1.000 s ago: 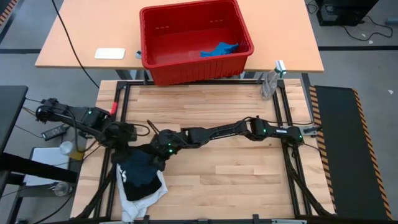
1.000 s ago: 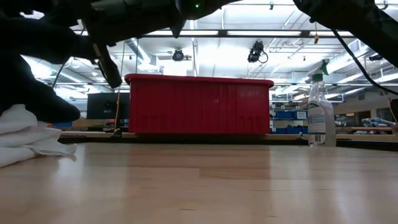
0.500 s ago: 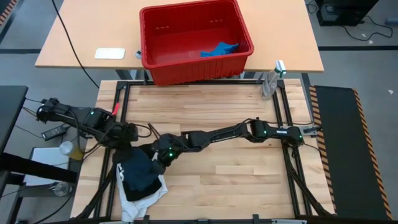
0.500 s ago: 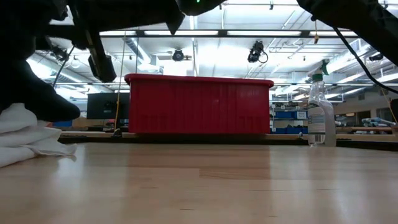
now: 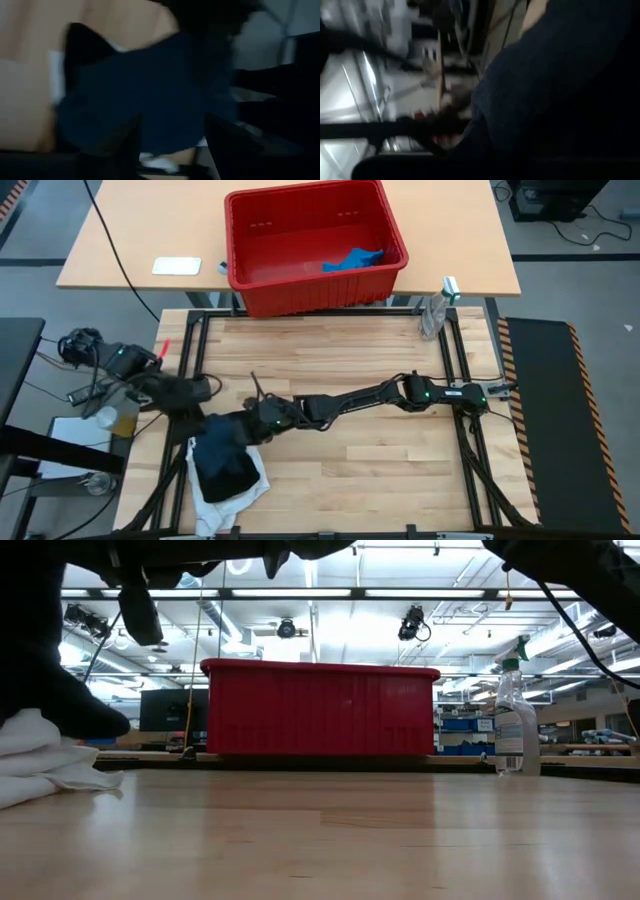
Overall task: Fold Laundry from Bin
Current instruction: Stack the folded dark blue shorts on top of the folded black shirt
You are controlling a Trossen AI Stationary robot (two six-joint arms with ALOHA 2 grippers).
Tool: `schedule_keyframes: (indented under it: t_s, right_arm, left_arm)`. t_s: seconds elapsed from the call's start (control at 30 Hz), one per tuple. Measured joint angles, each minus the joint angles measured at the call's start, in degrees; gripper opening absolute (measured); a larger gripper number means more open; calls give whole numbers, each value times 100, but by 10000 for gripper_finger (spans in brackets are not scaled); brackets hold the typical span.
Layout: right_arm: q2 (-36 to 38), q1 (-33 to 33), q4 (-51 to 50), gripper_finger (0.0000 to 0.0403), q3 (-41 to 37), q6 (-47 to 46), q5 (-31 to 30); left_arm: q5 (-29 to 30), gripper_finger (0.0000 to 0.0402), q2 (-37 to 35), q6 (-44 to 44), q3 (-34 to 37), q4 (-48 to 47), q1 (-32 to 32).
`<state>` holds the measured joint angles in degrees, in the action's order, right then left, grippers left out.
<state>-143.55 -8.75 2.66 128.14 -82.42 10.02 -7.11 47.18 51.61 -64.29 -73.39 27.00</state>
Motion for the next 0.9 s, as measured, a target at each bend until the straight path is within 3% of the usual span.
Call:
schedule_keyframes:
  t_s: [0.3, 0.7, 0.9]
  right_arm:
    - [0, 56, 251, 25, 0, -780, -1242]
    - [0, -47, 146, 26, 0, -837, -1587]
    - [0, -110, 12, 25, 0, -1016, -1926]
  left_arm:
    - [175, 183, 406, 1480, 0, 396, 1073]
    - [287, 213, 807, 2316, 2, 834, 1250]
    - [662, 211, 992, 2868, 2, 318, 1252]
